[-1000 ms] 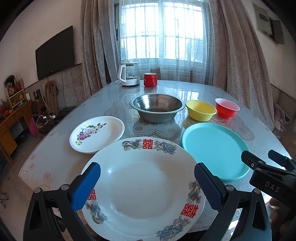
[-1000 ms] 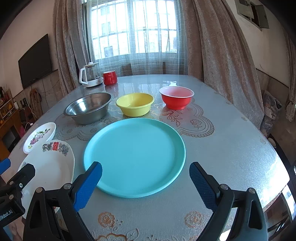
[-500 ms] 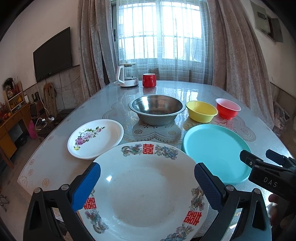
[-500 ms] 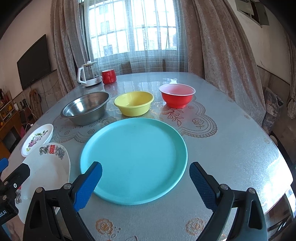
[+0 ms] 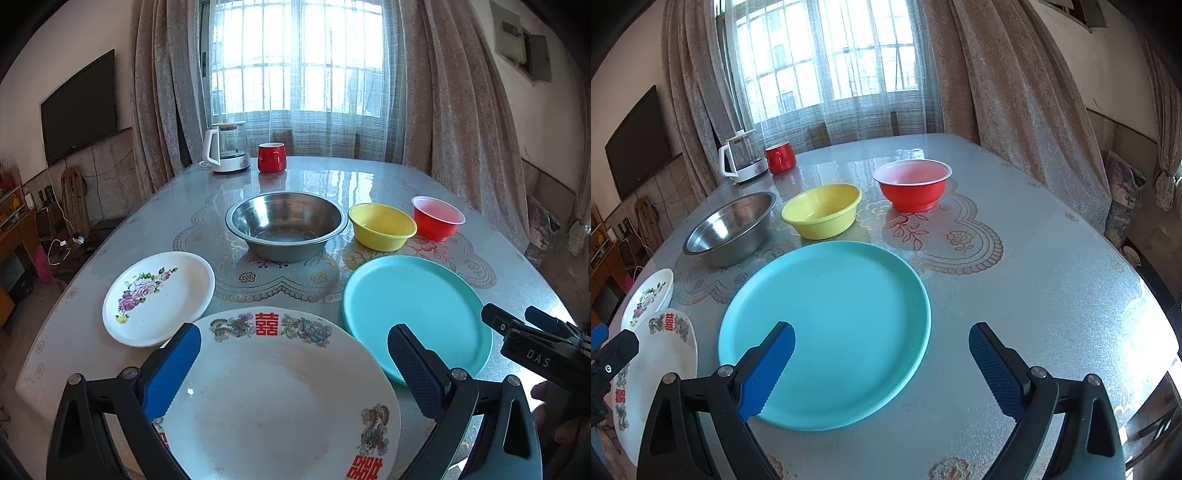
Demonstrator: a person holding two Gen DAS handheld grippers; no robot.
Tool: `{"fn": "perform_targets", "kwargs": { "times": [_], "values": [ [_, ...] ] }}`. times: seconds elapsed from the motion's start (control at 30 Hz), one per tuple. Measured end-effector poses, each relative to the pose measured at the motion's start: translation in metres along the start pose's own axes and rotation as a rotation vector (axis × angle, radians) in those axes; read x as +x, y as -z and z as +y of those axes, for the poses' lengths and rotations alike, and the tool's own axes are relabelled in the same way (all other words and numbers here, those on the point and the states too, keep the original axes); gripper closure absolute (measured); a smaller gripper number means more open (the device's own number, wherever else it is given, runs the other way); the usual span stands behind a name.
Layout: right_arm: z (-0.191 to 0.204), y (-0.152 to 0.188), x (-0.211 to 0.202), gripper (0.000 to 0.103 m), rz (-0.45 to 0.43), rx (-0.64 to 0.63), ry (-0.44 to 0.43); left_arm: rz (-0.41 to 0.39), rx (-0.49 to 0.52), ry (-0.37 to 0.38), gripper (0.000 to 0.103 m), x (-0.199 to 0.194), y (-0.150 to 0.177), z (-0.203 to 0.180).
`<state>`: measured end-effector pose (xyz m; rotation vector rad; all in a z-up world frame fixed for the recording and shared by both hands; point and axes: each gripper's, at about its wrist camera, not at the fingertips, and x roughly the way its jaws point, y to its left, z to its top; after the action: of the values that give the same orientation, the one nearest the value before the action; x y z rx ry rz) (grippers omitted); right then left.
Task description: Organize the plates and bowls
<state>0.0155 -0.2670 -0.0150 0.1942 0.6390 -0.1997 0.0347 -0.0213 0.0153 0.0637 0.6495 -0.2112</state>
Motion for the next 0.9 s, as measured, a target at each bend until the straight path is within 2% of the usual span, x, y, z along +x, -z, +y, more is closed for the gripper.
{"fn": "perform_targets", "kwargs": {
  "times": [0.13,0.27,0.3,0.33,0.37,0.4,0.43,0.5,0.67,0.77,0.87,0.9],
  "values": [
    [-0.014,-0.001,0.003,0.006,0.002,0.036,0.006,0.035,0.002,0.052,0.003,0.008,-0.010,-0.003],
    [-0.024,-0.001,0.008,0.006,0.048,0.063,-0.010,0.127,-0.024,0.143,0.034,0.031,-0.029,-0.004],
    [-0.027,-0.001,0.010,0.009,0.062,0.072,-0.016,0.149,-0.022,0.170,0.041,0.037,-0.034,-0.006],
    [-0.029,0.000,0.012,0.013,0.077,0.076,-0.023,0.174,-0.014,0.189,0.057,0.043,-0.039,-0.009],
    [-0.030,0.000,0.013,0.025,0.088,0.080,-0.033,0.199,-0.010,0.207,0.066,0.049,-0.042,-0.012],
    [-0.032,0.000,0.015,0.036,0.103,0.079,-0.034,0.223,-0.009,0.221,0.070,0.056,-0.045,-0.014],
    [-0.033,0.001,0.018,0.041,0.118,0.075,-0.029,0.244,-0.004,0.225,0.080,0.063,-0.047,-0.017],
    [-0.037,0.002,0.024,0.056,0.139,0.079,-0.042,0.278,0.011,0.223,0.082,0.076,-0.050,-0.023],
    [-0.040,0.006,0.037,0.064,0.178,0.072,-0.039,0.339,0.059,0.199,0.082,0.104,-0.053,-0.039],
    [-0.040,0.006,0.044,0.065,0.195,0.061,-0.041,0.401,0.057,0.178,0.082,0.125,-0.052,-0.043],
    [-0.042,0.007,0.048,0.066,0.204,0.064,-0.047,0.419,0.089,0.158,0.082,0.138,-0.052,-0.050],
    [-0.042,0.007,0.049,0.070,0.204,0.063,-0.044,0.428,0.099,0.157,0.082,0.142,-0.051,-0.052]
  ]
}}
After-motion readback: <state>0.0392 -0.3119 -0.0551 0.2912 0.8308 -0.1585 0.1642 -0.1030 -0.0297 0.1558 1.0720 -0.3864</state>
